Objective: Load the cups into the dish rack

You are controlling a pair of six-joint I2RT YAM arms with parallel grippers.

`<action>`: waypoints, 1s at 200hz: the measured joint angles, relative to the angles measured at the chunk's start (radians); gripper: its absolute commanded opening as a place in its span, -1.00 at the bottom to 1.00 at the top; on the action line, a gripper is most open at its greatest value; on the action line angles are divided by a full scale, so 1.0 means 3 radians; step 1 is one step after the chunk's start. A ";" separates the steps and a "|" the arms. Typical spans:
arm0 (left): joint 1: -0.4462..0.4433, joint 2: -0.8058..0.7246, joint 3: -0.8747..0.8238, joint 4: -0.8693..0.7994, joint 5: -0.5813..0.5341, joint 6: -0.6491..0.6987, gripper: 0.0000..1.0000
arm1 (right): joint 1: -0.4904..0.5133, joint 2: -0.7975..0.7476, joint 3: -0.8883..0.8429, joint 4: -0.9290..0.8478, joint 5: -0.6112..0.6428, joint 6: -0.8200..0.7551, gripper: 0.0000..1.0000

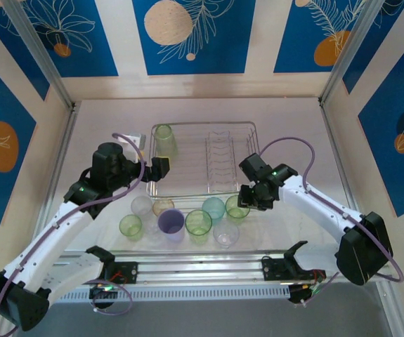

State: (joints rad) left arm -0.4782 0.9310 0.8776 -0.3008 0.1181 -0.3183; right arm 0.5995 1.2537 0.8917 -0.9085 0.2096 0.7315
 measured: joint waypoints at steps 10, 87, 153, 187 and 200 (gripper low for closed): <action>0.0000 0.0000 -0.0009 0.0017 0.0033 -0.0008 1.00 | 0.0020 0.0027 -0.0018 0.0009 0.0029 0.0013 -0.32; 0.0000 -0.0008 -0.0112 0.0033 0.0130 -0.0047 0.99 | 0.0109 0.0067 -0.0069 -0.0099 0.0233 0.0132 -0.94; 0.0000 -0.0106 -0.0142 0.0295 0.0486 -0.0150 0.99 | 0.0001 -0.0919 0.0078 -0.0865 0.0376 0.0247 -1.00; -0.0006 -0.0169 -0.0264 0.1072 0.1162 -0.0465 1.00 | -0.0515 -0.1579 0.0636 -0.1097 0.0173 0.0107 -1.00; -0.0039 -0.0114 -0.0318 0.1535 0.1462 -0.0650 1.00 | -0.0814 -0.1691 0.0890 -0.1007 -0.0135 -0.0022 -1.00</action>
State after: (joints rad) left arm -0.4900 0.8967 0.7822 0.1596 0.5568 -0.5133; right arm 0.3553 0.7464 1.1587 -1.2106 0.1692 0.7250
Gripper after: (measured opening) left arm 0.998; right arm 0.068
